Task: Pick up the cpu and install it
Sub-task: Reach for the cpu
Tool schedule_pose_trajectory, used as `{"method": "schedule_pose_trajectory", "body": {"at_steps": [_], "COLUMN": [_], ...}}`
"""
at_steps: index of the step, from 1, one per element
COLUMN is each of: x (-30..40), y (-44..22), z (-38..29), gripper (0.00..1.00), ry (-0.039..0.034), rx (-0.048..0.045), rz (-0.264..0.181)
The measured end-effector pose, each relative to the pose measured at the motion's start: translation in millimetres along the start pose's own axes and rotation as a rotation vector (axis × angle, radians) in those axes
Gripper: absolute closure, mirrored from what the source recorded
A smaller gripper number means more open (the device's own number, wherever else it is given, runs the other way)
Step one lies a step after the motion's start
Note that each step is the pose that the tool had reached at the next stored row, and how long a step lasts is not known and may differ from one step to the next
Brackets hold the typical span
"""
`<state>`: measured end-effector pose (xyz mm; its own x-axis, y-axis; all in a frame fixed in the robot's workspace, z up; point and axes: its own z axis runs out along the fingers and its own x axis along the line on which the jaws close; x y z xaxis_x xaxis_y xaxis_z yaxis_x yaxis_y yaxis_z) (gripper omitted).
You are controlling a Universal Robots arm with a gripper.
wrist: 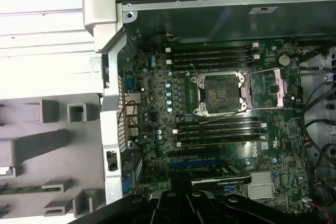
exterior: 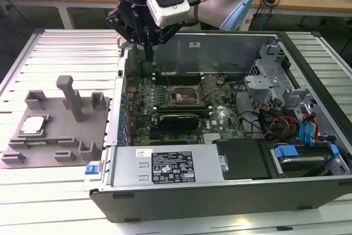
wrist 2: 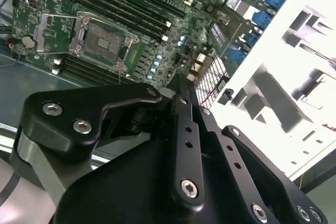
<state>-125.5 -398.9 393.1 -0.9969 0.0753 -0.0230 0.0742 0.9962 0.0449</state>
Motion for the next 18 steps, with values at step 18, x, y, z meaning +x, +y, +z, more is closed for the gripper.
{"method": "schedule_pose_trajectory", "body": {"at_steps": [18], "x": [49.2], "y": [-3.7], "z": [-1.2], "gripper": [0.89], "ry": [-0.0020], "rx": [-0.0003], "rz": [0.000]}}
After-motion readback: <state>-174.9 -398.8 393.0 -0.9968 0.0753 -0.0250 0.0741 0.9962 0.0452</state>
